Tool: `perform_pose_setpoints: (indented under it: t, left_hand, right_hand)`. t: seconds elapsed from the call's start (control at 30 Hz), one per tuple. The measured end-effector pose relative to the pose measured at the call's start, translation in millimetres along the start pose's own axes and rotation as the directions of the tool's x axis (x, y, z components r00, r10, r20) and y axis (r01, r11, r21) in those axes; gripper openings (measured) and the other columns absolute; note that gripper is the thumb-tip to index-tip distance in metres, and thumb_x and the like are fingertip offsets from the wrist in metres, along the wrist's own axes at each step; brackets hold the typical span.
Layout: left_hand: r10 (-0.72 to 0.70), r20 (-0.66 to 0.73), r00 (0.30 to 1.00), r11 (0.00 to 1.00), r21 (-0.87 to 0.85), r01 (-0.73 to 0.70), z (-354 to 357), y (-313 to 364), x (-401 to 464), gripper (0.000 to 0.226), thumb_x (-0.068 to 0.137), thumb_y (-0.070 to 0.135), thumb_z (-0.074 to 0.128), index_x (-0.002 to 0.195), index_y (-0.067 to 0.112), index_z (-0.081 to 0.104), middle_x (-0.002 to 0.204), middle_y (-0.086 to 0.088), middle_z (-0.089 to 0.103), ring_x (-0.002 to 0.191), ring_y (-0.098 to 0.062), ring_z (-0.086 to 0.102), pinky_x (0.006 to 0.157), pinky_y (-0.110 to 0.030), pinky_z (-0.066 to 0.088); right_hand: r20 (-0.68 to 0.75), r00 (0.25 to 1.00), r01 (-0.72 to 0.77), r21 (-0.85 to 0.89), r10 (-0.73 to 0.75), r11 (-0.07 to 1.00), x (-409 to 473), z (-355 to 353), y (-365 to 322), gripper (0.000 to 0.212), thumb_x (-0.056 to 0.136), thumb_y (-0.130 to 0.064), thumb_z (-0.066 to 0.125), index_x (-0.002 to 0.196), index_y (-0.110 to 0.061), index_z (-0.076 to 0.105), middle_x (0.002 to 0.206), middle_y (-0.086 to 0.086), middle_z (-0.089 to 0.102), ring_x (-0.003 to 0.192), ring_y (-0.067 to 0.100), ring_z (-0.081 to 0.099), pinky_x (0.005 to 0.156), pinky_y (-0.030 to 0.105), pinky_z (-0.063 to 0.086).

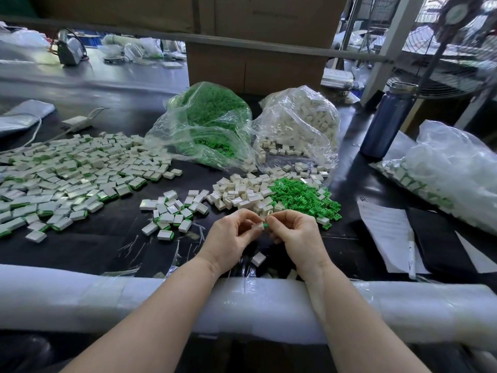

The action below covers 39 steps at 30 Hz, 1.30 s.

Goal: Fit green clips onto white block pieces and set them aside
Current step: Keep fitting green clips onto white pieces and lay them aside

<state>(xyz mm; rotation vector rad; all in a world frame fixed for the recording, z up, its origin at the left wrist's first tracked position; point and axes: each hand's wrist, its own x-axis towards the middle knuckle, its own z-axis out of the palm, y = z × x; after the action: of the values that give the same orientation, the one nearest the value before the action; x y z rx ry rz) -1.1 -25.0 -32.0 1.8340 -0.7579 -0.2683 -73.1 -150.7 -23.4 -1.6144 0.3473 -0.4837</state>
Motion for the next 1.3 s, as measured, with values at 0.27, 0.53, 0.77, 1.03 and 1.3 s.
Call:
perform_pose_setpoints:
  t: [0.27,0.53,0.77,1.03,1.3]
  left_hand:
    - [-0.047,-0.003,0.999,0.999,0.003,0.047,-1.8,-1.3,2.7,0.011,0.090,0.018,0.059,0.085,0.024,0.067,0.081,0.006,0.069,0.079,-0.009,0.064,0.077,-0.014,0.048]
    - [-0.064,0.042,0.997,0.998,0.013,0.063,-2.7,-2.5,2.7,0.016,0.092,0.016,0.056,0.088,0.013,0.070,0.083,-0.007,0.071,0.082,-0.023,0.066,0.085,-0.043,0.051]
    - [-0.025,0.075,0.997,0.996,0.090,0.018,-2.9,-1.8,0.8,0.018,0.092,0.016,0.056,0.079,0.020,0.067,0.067,0.009,0.060,0.067,-0.007,0.053,0.075,-0.029,0.046]
    - [-0.014,0.066,0.998,0.982,0.191,0.001,-2.0,-1.4,-0.1,0.015,0.091,0.018,0.057,0.093,0.013,0.071,0.081,0.003,0.066,0.081,-0.014,0.060,0.081,-0.029,0.048]
    - [-0.011,0.080,0.997,0.969,0.245,-0.010,-1.4,1.7,0.2,0.016,0.091,0.017,0.057,0.096,0.011,0.071,0.085,-0.003,0.066,0.084,-0.019,0.061,0.080,-0.027,0.046]
  right_hand:
    - [0.002,1.000,-0.018,-0.101,0.018,0.995,0.2,1.0,1.8,0.017,0.085,-0.002,0.064,0.071,-0.012,0.063,0.060,0.002,0.062,0.047,0.001,0.054,0.048,0.013,0.044]
    - [0.044,0.999,-0.020,-0.193,0.029,0.981,-0.6,1.7,0.6,0.019,0.084,-0.005,0.065,0.068,-0.013,0.062,0.054,-0.004,0.057,0.043,-0.001,0.048,0.047,0.013,0.040]
    - [0.026,0.998,-0.040,-0.284,0.049,0.958,0.5,2.0,1.1,0.020,0.084,-0.007,0.065,0.066,-0.014,0.061,0.057,0.002,0.057,0.050,0.009,0.048,0.053,0.022,0.043]
    - [0.074,0.995,-0.040,-0.311,0.066,0.949,0.2,-0.6,-0.2,0.020,0.084,-0.006,0.064,0.066,-0.014,0.061,0.058,0.002,0.057,0.050,0.006,0.047,0.052,0.017,0.042]
    - [0.101,0.993,-0.024,-0.314,0.058,0.949,-0.4,-0.8,0.1,0.021,0.083,-0.005,0.065,0.065,-0.014,0.062,0.055,-0.004,0.058,0.048,0.001,0.049,0.054,0.018,0.043]
